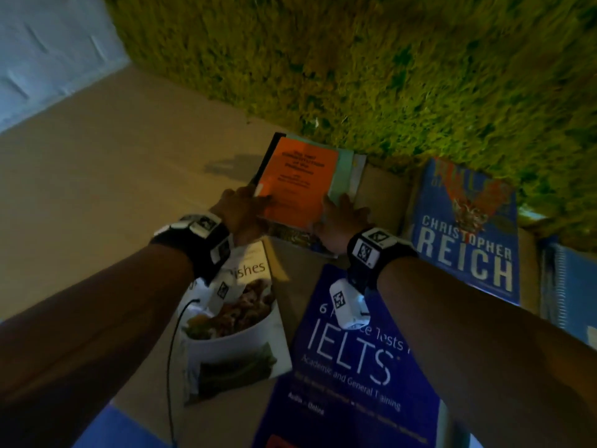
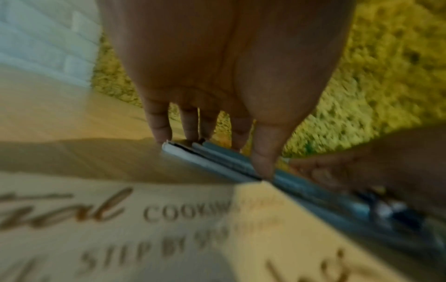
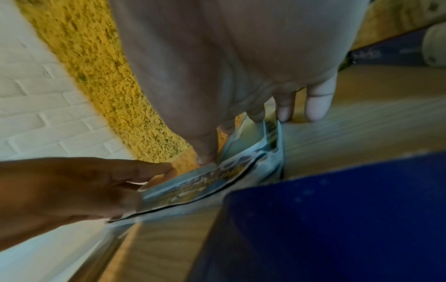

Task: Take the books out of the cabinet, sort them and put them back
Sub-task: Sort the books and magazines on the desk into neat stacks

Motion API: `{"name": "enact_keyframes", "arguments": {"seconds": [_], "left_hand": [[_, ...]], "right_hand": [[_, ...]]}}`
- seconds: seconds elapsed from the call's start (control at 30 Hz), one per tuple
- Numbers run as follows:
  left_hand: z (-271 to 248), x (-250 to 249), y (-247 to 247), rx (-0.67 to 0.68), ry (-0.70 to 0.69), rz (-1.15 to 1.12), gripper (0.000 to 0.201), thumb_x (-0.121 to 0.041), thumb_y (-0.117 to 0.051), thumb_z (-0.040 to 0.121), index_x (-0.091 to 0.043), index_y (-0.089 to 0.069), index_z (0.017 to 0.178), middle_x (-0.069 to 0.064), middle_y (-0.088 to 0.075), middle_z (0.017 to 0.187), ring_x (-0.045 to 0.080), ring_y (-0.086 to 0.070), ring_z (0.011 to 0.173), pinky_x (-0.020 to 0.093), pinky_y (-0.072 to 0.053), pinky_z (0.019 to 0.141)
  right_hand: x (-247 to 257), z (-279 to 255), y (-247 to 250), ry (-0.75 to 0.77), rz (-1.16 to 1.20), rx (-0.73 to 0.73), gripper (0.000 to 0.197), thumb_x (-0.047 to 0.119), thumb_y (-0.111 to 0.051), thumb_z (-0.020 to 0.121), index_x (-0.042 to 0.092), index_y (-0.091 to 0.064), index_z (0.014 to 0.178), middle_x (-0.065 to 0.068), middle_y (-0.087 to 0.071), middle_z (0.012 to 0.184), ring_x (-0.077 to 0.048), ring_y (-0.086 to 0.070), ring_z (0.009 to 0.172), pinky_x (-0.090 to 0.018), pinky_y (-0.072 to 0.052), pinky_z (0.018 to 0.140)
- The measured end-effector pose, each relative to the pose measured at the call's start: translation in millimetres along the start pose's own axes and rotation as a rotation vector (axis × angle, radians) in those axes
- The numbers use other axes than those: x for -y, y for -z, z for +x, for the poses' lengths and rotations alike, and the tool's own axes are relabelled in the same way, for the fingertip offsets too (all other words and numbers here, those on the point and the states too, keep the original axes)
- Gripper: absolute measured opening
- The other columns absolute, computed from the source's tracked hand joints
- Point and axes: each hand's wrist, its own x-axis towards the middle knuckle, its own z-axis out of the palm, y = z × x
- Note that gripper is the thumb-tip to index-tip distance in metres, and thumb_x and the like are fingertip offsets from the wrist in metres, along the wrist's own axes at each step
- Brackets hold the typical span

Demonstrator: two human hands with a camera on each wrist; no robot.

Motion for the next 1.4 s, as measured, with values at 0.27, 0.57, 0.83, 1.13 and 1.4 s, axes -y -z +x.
{"name": "enact_keyframes", "arguments": {"seconds": [0.27, 0.57, 0.83, 1.13, 1.4], "left_hand": [[-63.9, 37.8, 7.5, -0.04, 0.035, 0.214, 0.075, -0.063, -0.066, 0.073, -0.04, -0.043, 0.141, 0.014, -0.053, 0.125, 0.04, -0.055, 0.109, 0.049, -0.051, 0.092], [-135.7, 67.6, -12.4, -0.123, 0.165, 0.148, 0.067, -0.045, -0.068, 0.082, -0.021, -0.045, 0.141, 0.013, -0.049, 0.132, 0.036, -0.046, 0.12, 0.043, -0.045, 0.103], [-172.9, 59.0, -12.1, -0.145, 0.286, -1.233, 0.059, -0.018, -0.089, 0.055, 0.0, -0.065, 0.106, 0.028, -0.057, 0.092, 0.023, -0.049, 0.056, 0.03, -0.039, 0.051], [-169.7, 30.6, 4.0, -0.121, -0.045, -1.101, 0.081, 0.019, -0.054, 0.085, -0.037, -0.044, 0.144, 0.009, -0.062, 0.132, 0.023, -0.071, 0.098, 0.041, -0.059, 0.075], [-66.5, -26.7, 61.6, -0.181, -0.059, -1.016, 0.048, -0.022, -0.076, 0.067, -0.027, -0.07, 0.115, 0.014, -0.073, 0.112, 0.036, -0.069, 0.103, 0.06, -0.051, 0.095]], "right_hand": [[-2.7, -22.3, 14.2, 0.052, 0.153, -0.15, 0.086, 0.073, -0.05, 0.085, 0.034, -0.02, 0.156, -0.013, -0.043, 0.151, -0.042, -0.048, 0.131, -0.054, -0.046, 0.105], [68.4, -120.1, -65.8, 0.286, 0.293, 0.029, 0.056, 0.041, -0.066, 0.094, 0.024, -0.04, 0.141, 0.0, -0.066, 0.128, -0.02, -0.067, 0.102, -0.036, -0.057, 0.076], [61.3, -126.5, -52.2, 0.183, 0.557, 0.207, 0.027, 0.019, -0.069, 0.095, 0.013, -0.071, 0.122, -0.009, -0.073, 0.124, -0.02, -0.071, 0.085, -0.028, -0.059, 0.07], [38.8, -131.8, -30.5, 0.168, 1.012, 0.084, 0.024, 0.025, -0.06, 0.102, 0.024, -0.061, 0.125, 0.011, -0.061, 0.095, -0.005, -0.058, 0.085, -0.018, -0.045, 0.066], [22.6, -91.3, 2.0, 0.096, 1.529, 0.038, 0.009, 0.013, -0.057, 0.102, 0.017, -0.059, 0.094, -0.011, -0.067, 0.099, -0.03, -0.066, 0.092, -0.042, -0.058, 0.08]]}}
